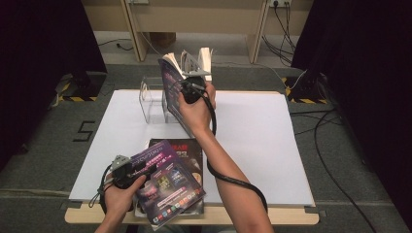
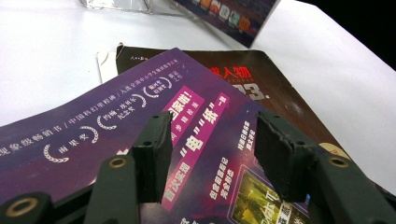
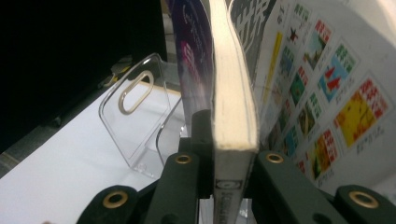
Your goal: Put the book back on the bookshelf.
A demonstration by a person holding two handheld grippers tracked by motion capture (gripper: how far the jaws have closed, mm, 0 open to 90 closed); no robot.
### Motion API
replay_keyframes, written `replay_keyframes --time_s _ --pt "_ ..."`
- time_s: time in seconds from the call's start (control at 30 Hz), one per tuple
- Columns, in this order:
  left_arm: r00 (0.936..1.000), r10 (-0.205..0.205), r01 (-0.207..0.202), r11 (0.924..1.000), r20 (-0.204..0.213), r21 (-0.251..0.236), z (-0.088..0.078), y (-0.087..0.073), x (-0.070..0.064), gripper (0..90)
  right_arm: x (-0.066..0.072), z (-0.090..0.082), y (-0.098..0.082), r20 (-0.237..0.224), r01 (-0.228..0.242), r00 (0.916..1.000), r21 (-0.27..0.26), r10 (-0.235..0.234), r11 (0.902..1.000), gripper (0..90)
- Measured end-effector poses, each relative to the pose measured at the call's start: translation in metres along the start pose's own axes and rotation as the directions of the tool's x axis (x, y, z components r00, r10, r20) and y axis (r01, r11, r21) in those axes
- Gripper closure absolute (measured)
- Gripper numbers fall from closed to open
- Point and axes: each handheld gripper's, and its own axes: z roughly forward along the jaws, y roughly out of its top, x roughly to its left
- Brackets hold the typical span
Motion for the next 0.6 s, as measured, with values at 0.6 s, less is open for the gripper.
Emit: replay_keyframes --time_s 0.6 --pt "1.0 -0.002 0.002 1.0 -0.002 0.0 0.0 -0.001 0.001 46.2 0.006 0.021 -0.005 0.095 -0.003 0.9955 -0.031 0.006 0.9995 79.8"
